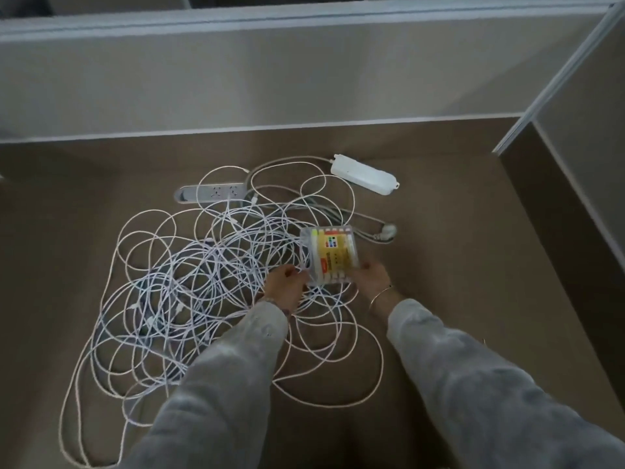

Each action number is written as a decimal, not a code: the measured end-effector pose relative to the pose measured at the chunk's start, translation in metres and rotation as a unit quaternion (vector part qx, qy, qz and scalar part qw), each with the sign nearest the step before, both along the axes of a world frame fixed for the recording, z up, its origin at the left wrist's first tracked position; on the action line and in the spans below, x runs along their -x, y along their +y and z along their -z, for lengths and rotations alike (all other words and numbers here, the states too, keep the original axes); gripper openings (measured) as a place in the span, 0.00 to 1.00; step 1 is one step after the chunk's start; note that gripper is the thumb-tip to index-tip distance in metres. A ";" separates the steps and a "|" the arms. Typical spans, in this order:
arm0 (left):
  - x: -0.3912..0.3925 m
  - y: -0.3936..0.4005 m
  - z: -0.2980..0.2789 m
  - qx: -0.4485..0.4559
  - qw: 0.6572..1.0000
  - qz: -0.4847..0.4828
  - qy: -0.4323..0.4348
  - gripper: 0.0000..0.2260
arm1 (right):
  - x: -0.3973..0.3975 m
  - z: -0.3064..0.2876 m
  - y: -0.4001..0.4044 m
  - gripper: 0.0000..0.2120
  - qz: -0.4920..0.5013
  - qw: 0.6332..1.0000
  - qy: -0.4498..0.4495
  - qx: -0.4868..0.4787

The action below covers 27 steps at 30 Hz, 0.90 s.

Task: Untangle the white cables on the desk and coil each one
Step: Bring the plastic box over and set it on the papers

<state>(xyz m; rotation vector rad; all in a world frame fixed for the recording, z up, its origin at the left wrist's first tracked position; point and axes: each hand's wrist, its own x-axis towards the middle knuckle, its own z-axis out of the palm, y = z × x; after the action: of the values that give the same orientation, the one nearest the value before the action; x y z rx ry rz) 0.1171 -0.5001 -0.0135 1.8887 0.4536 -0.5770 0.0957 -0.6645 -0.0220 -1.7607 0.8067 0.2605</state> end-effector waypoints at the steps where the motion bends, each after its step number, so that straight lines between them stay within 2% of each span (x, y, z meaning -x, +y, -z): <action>1: -0.003 -0.001 0.003 0.000 1.000 -0.004 0.015 0.19 | -0.003 0.002 0.000 0.13 -0.007 1.000 -0.001 -0.003; 2: -0.007 -0.003 0.006 -0.003 1.000 -0.003 0.030 0.26 | -0.006 0.005 0.000 0.14 -0.012 1.000 0.004 -0.003; 3: -0.011 -0.004 0.011 -0.010 0.999 0.002 0.040 0.27 | -0.009 0.008 0.000 0.15 -0.014 1.000 0.008 -0.003; 7: -0.019 -0.013 0.017 0.001 0.998 0.028 0.060 0.07 | -0.016 0.021 -0.001 0.16 -0.006 1.000 0.028 -0.007; 11: -0.023 -0.012 0.030 0.027 0.996 0.035 0.073 0.09 | -0.019 0.024 0.000 0.16 0.009 1.000 0.025 -0.014; 16: -0.021 -0.015 0.017 0.070 0.995 0.013 0.070 0.02 | -0.014 0.022 0.000 0.14 0.031 0.999 0.025 -0.030; 19: -0.016 -0.014 0.003 0.104 0.993 0.008 0.055 0.09 | -0.004 0.020 0.002 0.13 0.062 0.996 0.019 -0.056; 23: -0.007 0.000 -0.017 0.124 0.990 0.058 0.028 0.10 | 0.015 0.002 0.008 0.09 0.128 0.990 -0.007 -0.064; 27: 0.012 0.018 -0.036 0.149 0.983 0.108 0.002 0.10 | 0.050 -0.018 0.018 0.17 0.187 0.967 -0.051 -0.167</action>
<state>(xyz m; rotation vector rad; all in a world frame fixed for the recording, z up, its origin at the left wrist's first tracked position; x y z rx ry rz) 0.1048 -0.4821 0.0221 1.6574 0.1528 -0.7498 0.0453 -0.6469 -0.0044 -1.2682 0.9424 0.0482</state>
